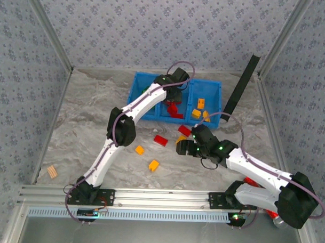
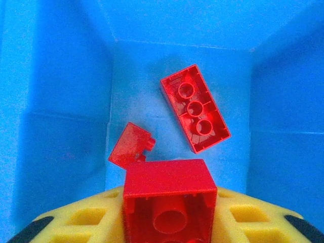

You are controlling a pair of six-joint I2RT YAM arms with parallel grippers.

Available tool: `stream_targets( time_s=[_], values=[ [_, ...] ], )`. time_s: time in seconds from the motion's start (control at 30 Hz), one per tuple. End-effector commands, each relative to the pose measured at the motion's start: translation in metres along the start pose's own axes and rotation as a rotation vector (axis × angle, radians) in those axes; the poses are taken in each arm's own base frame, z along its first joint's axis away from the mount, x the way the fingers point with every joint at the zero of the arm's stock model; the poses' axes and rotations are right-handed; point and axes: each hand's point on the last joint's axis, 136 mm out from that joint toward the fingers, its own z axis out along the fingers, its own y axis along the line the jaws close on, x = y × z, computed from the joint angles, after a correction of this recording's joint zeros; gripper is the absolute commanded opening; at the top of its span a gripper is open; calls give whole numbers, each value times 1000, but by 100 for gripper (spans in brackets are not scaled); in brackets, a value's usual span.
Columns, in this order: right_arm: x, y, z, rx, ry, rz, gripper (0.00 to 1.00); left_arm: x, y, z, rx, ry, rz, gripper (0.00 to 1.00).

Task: Sort the legos into containers by color
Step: Place the lego in the container, then pick up the lego from the center of the table.

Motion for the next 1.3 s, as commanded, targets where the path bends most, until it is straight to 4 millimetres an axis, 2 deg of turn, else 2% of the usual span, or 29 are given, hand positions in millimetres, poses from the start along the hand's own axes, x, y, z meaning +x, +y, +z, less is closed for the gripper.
stream_targets(
  time_s=[0.0, 0.07, 0.33, 0.57, 0.77, 0.87, 0.97, 1.13, 1.27],
  values=[
    [-13, 7, -3, -15, -43, -18, 89, -12, -1, -25, 24, -30, 12, 48],
    [-15, 9, -2, -27, -56, -11, 89, -21, -2, -37, 37, -58, 14, 56],
    [-23, 6, 5, 17, -75, 28, 89, -47, -10, -83, 113, -148, 28, 60],
    [-31, -3, 22, 104, -80, 90, 89, -78, -16, -152, 215, -283, 61, 60],
    [-41, 1, 37, 139, -74, 132, 88, -88, 2, -222, 242, -411, 129, 61],
    [-45, 1, 45, 171, -61, 156, 87, -85, 25, -258, 213, -481, 173, 62],
    [-45, -1, 52, 208, -46, 179, 87, -74, 50, -290, 190, -552, 202, 65],
    [-45, -6, 60, 256, -37, 207, 87, -42, 91, -338, 194, -665, 224, 77],
    [-46, -5, 67, 277, -24, 206, 85, -7, 121, -369, 230, -749, 263, 82]
  ],
)
